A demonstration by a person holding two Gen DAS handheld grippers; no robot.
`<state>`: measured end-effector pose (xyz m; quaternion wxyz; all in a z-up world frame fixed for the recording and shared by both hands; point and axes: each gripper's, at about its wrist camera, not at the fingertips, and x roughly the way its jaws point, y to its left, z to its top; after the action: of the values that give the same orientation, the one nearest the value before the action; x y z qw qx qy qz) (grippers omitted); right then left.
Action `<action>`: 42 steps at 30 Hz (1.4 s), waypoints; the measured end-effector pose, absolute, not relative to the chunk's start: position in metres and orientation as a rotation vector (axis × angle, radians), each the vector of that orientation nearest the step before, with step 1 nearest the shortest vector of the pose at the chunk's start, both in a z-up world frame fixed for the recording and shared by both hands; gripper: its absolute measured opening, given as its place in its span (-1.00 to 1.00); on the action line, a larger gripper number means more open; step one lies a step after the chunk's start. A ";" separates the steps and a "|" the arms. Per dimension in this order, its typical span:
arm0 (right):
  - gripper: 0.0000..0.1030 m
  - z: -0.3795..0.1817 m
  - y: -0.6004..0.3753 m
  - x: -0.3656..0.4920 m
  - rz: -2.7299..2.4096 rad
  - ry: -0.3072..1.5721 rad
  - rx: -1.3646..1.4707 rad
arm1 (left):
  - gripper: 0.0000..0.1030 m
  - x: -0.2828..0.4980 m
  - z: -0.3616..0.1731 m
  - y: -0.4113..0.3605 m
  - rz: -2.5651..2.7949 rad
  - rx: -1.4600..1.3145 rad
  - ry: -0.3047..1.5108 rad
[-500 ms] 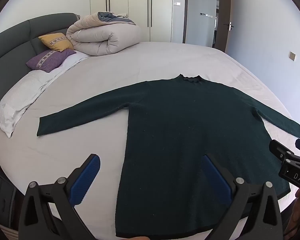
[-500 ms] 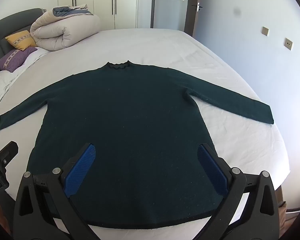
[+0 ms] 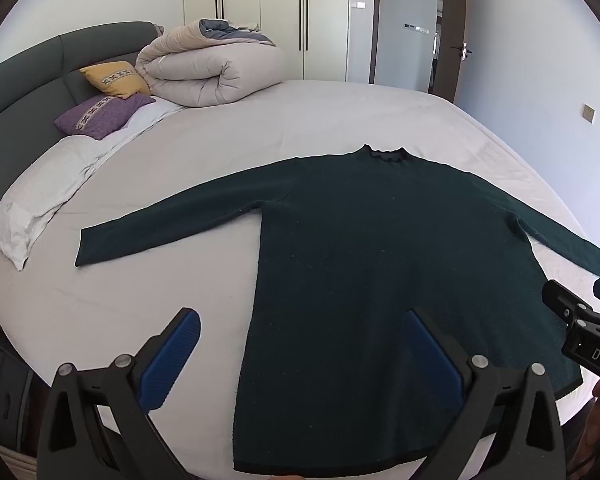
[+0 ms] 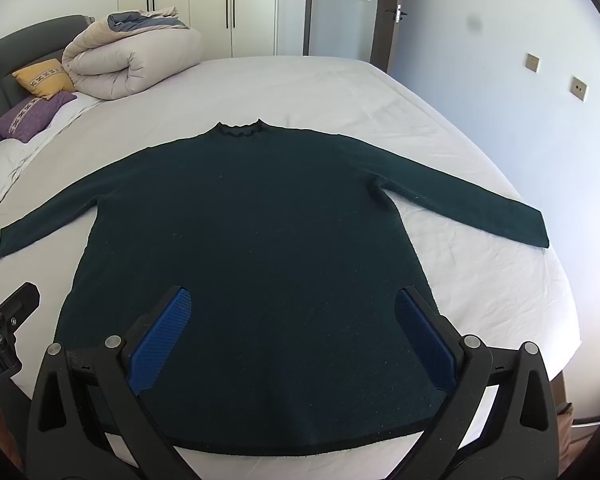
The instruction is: Fold small clothes
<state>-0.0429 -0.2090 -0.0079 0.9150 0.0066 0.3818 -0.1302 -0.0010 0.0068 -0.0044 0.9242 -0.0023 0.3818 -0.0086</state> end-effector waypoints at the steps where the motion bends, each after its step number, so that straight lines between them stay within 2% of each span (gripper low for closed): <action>1: 1.00 -0.008 -0.209 -0.043 -0.269 0.786 0.014 | 1.00 -0.001 -0.005 0.007 -0.018 -0.005 0.782; 42: 1.00 -0.018 -0.203 -0.039 -0.269 0.799 0.015 | 1.00 -0.006 -0.003 0.012 -0.015 -0.007 0.785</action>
<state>-0.0393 -0.2025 -0.0182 0.9124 0.0075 0.3877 -0.1308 -0.0061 0.0124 -0.0032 0.9240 -0.0032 0.3824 -0.0072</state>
